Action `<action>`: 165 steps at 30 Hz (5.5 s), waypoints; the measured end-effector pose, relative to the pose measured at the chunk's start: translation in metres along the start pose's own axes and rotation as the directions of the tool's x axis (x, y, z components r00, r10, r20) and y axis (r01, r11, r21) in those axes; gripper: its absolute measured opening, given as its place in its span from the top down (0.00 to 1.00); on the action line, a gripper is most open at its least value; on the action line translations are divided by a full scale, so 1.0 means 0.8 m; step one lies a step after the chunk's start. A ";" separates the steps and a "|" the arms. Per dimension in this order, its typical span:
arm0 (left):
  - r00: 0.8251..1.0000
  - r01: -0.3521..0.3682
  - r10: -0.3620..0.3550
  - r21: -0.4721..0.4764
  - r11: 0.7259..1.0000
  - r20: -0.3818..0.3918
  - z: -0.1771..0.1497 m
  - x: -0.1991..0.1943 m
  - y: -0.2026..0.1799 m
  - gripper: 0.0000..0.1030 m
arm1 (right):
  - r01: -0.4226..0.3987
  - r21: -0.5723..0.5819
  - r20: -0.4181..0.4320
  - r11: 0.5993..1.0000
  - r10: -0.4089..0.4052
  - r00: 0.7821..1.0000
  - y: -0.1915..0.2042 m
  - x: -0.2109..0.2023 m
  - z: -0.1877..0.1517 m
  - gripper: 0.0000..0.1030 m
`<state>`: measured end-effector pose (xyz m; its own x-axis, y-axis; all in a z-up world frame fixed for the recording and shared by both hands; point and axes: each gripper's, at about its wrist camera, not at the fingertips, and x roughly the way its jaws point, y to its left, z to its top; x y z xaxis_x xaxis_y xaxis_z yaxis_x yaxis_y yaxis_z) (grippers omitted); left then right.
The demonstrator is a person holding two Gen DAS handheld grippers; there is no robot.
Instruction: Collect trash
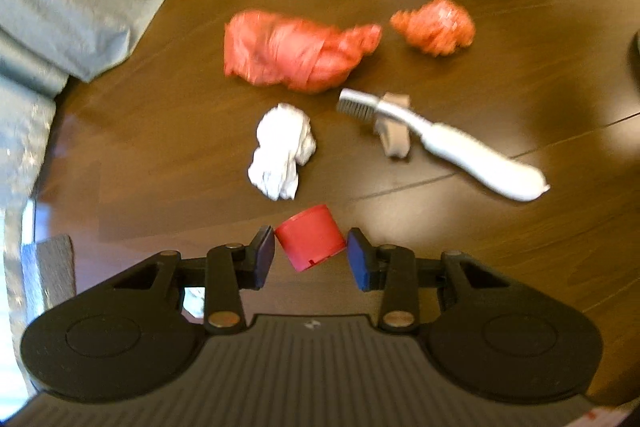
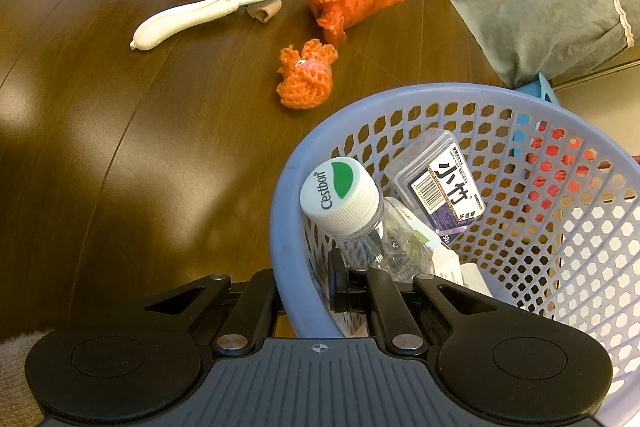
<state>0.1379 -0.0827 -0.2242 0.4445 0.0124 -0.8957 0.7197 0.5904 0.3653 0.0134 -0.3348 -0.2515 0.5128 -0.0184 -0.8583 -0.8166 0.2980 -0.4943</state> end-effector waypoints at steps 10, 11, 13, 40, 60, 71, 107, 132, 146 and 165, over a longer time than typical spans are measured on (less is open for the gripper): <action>0.998 0.015 -0.022 0.108 0.994 0.066 0.051 -0.051 -0.003 0.67 | -0.001 0.001 -0.003 1.000 0.001 1.000 -0.001 0.000 0.002 0.97; 0.997 0.016 -0.025 0.115 0.993 0.072 0.055 -0.054 -0.003 0.67 | -0.001 0.000 -0.003 1.000 0.001 1.000 0.000 0.000 0.002 0.97; 0.996 0.024 -0.033 0.118 0.993 0.082 0.063 -0.060 -0.002 0.67 | 0.000 0.002 -0.003 1.000 0.000 1.000 0.000 0.000 0.002 0.97; 0.946 0.170 -0.180 0.060 0.984 0.268 0.210 -0.119 -0.031 0.67 | -0.002 0.044 0.005 0.999 0.002 1.000 -0.002 0.001 0.001 0.97; 0.921 0.205 -0.166 -0.075 0.976 0.352 0.192 -0.094 -0.005 0.43 | 0.006 0.088 0.008 0.996 -0.007 1.000 -0.005 0.004 0.000 0.97; 0.993 0.096 -0.066 -0.354 0.930 0.095 0.023 -0.030 0.037 0.43 | 0.010 0.094 -0.006 0.996 -0.010 1.000 -0.006 0.008 0.003 0.97; 0.984 0.157 -0.176 -0.351 0.923 -0.021 0.006 0.052 -0.068 0.82 | 0.019 0.111 -0.021 0.994 -0.017 1.000 -0.005 0.012 0.010 0.97; 0.997 0.070 -0.055 -0.287 0.955 0.063 0.006 -0.046 -0.020 0.83 | 0.022 0.099 -0.032 0.995 -0.019 0.999 -0.006 0.013 0.007 0.97; 0.993 0.086 -0.058 -0.295 0.952 0.103 0.007 -0.068 -0.011 1.00 | 0.023 0.102 -0.033 0.995 -0.019 0.999 -0.006 0.013 0.007 0.97; 0.972 0.210 -0.234 -0.389 0.897 -0.016 -0.068 0.020 -0.080 0.76 | 0.021 0.095 -0.039 0.995 -0.017 0.999 -0.006 0.011 0.006 0.96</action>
<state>0.0699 -0.0768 -0.2754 0.2550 -0.1132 -0.9603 0.5313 0.8462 0.0414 0.0231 -0.3318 -0.2559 0.5163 -0.0606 -0.8543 -0.7767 0.3871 -0.4969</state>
